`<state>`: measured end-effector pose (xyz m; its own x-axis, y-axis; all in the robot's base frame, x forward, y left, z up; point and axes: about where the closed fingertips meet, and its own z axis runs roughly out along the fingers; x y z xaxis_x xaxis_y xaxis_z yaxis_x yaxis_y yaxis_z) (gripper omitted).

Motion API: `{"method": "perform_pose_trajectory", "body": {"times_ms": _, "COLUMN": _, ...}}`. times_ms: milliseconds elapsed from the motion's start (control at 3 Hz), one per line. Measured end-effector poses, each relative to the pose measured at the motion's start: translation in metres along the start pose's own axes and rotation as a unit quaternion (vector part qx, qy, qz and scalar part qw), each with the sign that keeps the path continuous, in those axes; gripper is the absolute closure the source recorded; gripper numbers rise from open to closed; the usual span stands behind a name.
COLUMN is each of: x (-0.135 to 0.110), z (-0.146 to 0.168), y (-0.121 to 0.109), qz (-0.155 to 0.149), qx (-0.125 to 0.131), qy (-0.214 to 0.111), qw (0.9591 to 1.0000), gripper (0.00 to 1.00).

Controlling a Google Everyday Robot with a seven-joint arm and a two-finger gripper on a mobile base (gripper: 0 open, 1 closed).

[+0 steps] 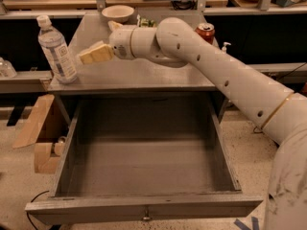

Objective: Place blue plastic bottle into top drawer

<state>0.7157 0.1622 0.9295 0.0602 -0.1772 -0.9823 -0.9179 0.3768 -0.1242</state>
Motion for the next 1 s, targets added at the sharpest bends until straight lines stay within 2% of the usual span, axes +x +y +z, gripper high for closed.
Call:
{"method": "perform_pose_trajectory", "body": {"times_ms": 333, "x": -0.007, "z": 0.032, "y": 0.010, "qz": 0.005, "qx": -0.020, "qy": -0.032, "qw": 0.9993, "gripper": 0.00}}
{"method": "perform_pose_trajectory", "body": {"times_ms": 667, "x": -0.021, "z": 0.057, "y": 0.028, "qz": -0.006, "qx": -0.044, "qy": -0.043, "qw": 0.9981, "gripper": 0.00}}
{"method": "perform_pose_trajectory", "body": {"times_ms": 1000, "x": -0.026, "z": 0.075, "y": 0.047, "qz": -0.014, "qx": -0.060, "qy": -0.030, "qw": 0.9976, "gripper": 0.00}}
